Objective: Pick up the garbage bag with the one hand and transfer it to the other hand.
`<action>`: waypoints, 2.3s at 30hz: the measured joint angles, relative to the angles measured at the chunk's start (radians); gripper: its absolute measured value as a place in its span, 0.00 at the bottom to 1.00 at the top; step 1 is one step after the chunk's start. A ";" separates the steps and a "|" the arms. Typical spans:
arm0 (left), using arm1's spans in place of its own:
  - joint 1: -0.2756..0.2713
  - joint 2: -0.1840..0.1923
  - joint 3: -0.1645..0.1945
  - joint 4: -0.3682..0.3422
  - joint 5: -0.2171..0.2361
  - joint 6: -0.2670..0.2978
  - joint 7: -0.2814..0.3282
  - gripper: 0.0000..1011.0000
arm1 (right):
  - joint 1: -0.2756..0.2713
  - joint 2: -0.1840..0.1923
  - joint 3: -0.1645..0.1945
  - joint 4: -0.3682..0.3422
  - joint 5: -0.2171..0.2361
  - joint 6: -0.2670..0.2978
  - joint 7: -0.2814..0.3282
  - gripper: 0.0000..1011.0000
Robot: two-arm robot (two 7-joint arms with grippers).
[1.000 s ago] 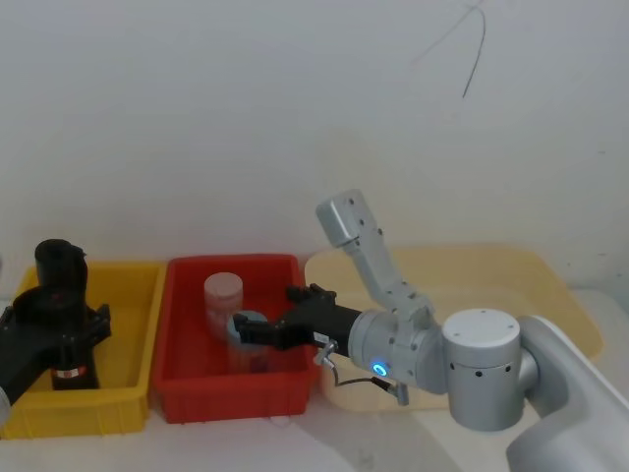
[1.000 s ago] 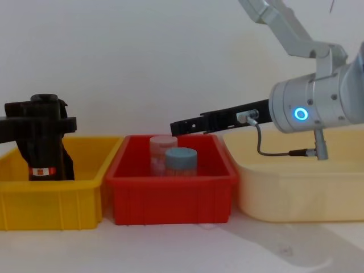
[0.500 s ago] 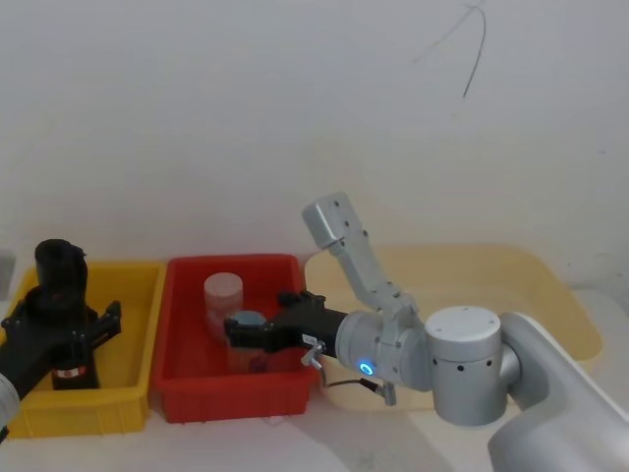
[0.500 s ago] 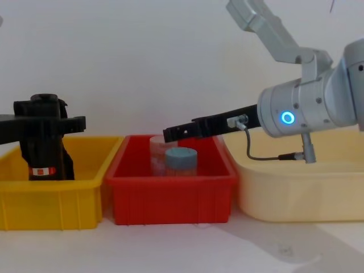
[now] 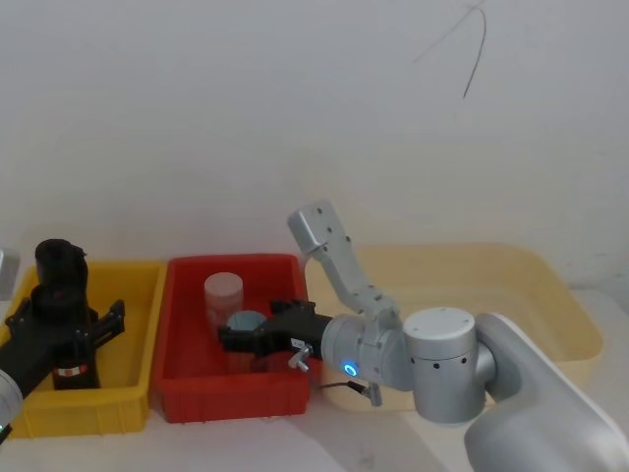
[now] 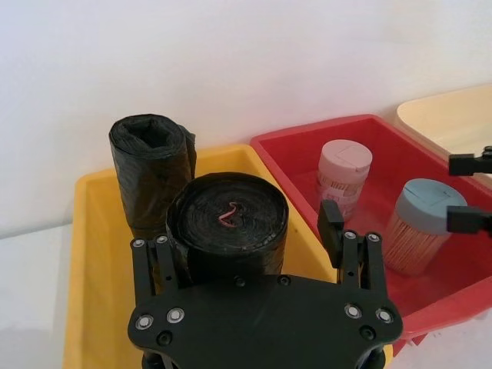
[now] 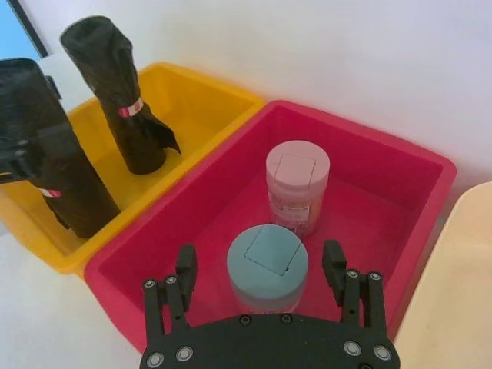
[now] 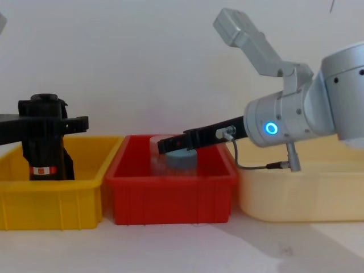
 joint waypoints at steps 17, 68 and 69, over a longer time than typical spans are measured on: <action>-0.003 0.000 0.002 0.004 0.002 -0.003 -0.003 0.99 | 0.041 -0.040 -0.012 0.111 -0.028 -0.035 0.003 0.99; -0.004 0.000 0.002 0.005 0.002 -0.004 -0.004 0.50 | 0.065 -0.041 -0.031 0.161 -0.050 -0.035 0.049 0.66; -0.004 0.000 0.002 0.005 0.002 -0.004 -0.004 0.50 | 0.065 -0.041 -0.031 0.161 -0.050 -0.035 0.049 0.66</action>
